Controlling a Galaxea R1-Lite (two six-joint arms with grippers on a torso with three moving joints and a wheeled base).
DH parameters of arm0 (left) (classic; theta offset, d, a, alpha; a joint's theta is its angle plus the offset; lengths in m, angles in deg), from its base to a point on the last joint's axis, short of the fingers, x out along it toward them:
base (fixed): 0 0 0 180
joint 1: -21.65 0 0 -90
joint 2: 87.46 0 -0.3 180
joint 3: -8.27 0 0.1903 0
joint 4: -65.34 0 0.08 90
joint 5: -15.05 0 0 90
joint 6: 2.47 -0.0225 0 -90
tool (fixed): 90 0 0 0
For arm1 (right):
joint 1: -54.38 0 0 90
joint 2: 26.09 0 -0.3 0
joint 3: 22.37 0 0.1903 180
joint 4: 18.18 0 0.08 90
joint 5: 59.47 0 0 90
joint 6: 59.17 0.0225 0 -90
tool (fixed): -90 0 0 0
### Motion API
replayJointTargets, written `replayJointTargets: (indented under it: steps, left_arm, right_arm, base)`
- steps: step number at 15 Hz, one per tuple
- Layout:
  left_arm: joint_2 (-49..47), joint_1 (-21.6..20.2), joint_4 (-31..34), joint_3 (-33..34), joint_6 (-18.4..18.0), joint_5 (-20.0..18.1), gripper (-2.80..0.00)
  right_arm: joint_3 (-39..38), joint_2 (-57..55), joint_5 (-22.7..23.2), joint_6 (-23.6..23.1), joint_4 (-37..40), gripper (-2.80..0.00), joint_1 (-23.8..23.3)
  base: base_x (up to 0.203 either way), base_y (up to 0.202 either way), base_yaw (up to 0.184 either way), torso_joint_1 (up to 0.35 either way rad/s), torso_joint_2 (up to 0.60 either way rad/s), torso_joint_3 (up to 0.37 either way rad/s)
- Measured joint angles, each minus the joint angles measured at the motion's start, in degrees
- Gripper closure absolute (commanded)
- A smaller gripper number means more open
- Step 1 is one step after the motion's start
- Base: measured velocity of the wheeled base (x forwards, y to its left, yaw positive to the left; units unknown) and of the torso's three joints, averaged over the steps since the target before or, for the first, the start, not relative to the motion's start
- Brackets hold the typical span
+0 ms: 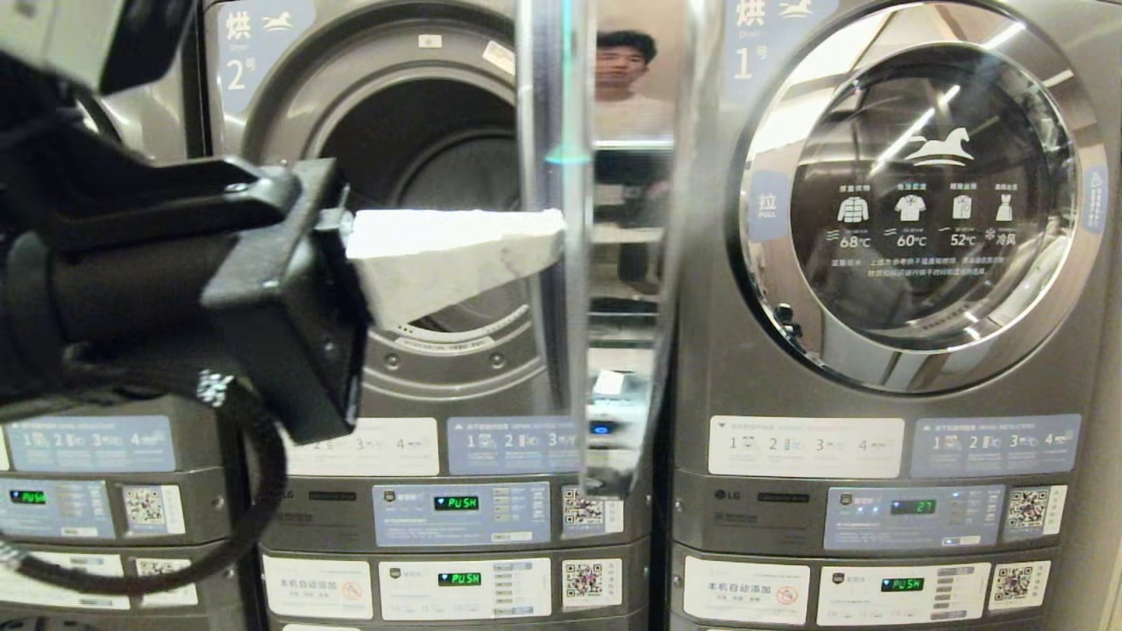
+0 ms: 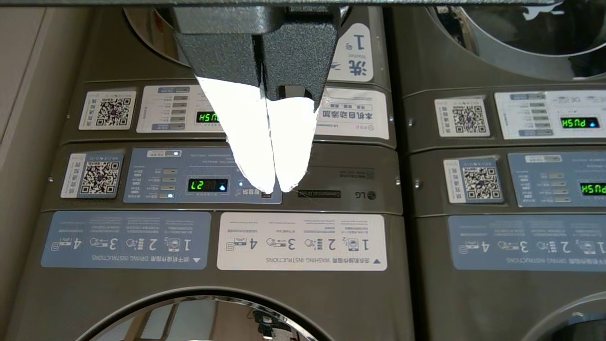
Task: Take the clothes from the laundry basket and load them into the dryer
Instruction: Open the dryer
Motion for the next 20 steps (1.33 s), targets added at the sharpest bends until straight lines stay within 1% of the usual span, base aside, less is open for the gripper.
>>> replayJointTargets:
  steps: [3, 6, 9, 11, 13, 15, 17, 18, 20]
  left_arm:
    - [-7.18, 5.81, -3.45, -5.19, -0.01, 3.28, 0.0]
    - [-15.77, 9.66, -7.6, -12.05, 0.2, 5.88, 0.0]
    - [-24.12, 12.33, -11.48, -20.52, 1.01, 9.67, 0.0]
    - [-27.91, 13.1, -12.55, -23.99, 1.26, 12.21, 0.0]
    - [-30.52, 13.86, -12.5, -26.72, 1.27, 12.58, 0.0]
    - [-31.46, 14.39, -12.5, -27.89, 1.29, 12.64, 0.0]
    - [-30.66, 14.56, -12.45, -27.33, 1.43, 13.48, 0.0]
    - [-29.57, 14.53, -12.36, -26.36, 1.49, 15.04, 0.0]
    - [-26.04, 13.44, -12.41, -23.18, 1.56, 20.06, 0.0]
  right_arm:
    - [0.0, 0.0, 0.02, 0.07, -0.02, 0.0, 0.02]
    - [0.0, 0.0, -0.06, 0.79, -0.09, 0.0, 0.02]
    - [-0.07, 0.0, -0.11, 0.82, -0.09, 0.0, 0.0]
    - [-0.1, 0.0, -0.09, 0.84, -0.09, 0.0, 0.0]
    - [-0.1, 0.02, -0.11, 0.83, -0.09, 0.0, 0.0]
    - [-0.1, 0.0, -0.11, 0.85, -0.11, 0.0, 0.0]
    - [-0.1, 0.0, -0.12, 0.85, -0.09, 0.0, 0.0]
    - [-0.1, 0.0, -0.11, 0.85, -0.09, 0.0, 0.0]
    - [-0.07, 0.0, -0.02, 0.23, -0.05, 0.0, 0.0]
  base:
    - [0.0, 0.0, 0.0, 0.0, 0.0, 0.0]
    - [0.0, 0.0, 0.0, 0.0, 0.0, 0.0]
    - [0.0, 0.0, 0.0, 0.0, 0.0, 0.0]
    - [0.0, 0.0, 0.0, 0.0, 0.0, 0.0]
    - [0.0, 0.0, 0.0, 0.0, 0.0, 0.0]
    - [0.0, 0.0, 0.0, 0.0, 0.0, 0.0]
    - [0.0, 0.0, 0.0, 0.0, 0.0, 0.0]
    - [0.0, 0.0, 0.0, 0.0, 0.0, 0.0]
    - [0.0, 0.0, 0.0, 0.0, 0.0, 0.0]
